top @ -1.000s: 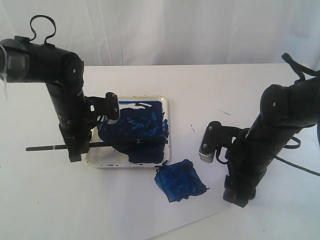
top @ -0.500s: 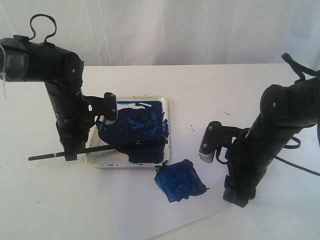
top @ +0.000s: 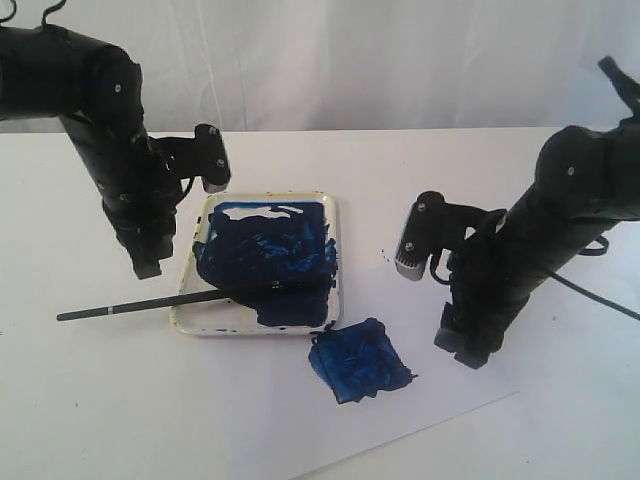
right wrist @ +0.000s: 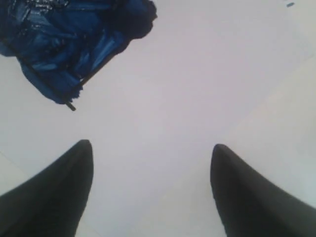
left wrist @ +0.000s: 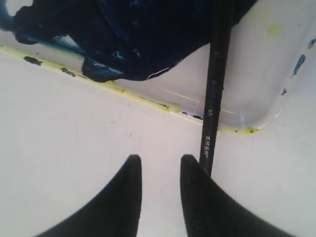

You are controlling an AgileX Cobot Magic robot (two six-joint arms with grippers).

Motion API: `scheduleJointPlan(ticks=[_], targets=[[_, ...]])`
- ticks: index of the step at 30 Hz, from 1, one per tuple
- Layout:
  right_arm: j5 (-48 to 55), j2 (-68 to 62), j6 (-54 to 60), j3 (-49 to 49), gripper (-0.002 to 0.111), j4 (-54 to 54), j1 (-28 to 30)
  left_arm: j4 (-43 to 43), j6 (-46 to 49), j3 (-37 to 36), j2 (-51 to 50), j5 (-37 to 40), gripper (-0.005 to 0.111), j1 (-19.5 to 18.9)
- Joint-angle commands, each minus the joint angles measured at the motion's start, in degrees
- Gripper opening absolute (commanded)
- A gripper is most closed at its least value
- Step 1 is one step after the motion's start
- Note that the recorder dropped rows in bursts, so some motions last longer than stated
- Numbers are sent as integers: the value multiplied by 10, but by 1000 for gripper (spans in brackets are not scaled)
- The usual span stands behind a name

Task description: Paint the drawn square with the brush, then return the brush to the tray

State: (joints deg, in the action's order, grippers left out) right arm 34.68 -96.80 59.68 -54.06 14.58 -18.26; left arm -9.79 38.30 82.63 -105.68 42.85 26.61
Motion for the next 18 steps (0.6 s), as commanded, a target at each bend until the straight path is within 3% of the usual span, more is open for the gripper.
scheduleJointPlan(ticks=[1, 5, 8, 15, 18], targets=[[21, 32, -97, -1, 63, 9, 0, 4, -86, 2, 27, 4, 33, -1], [30, 53, -156, -1, 63, 10, 0, 5, -107, 2, 32, 5, 23, -3], [31, 63, -165, -1, 63, 10, 0, 5, -124, 2, 34, 10, 1, -3], [24, 67, -204, -1, 63, 15, 0, 25, -203, 2, 34, -9, 0, -32], [23, 67, -243, -3, 55, 8, 0, 42, -240, 2, 34, -9, 0, -57]])
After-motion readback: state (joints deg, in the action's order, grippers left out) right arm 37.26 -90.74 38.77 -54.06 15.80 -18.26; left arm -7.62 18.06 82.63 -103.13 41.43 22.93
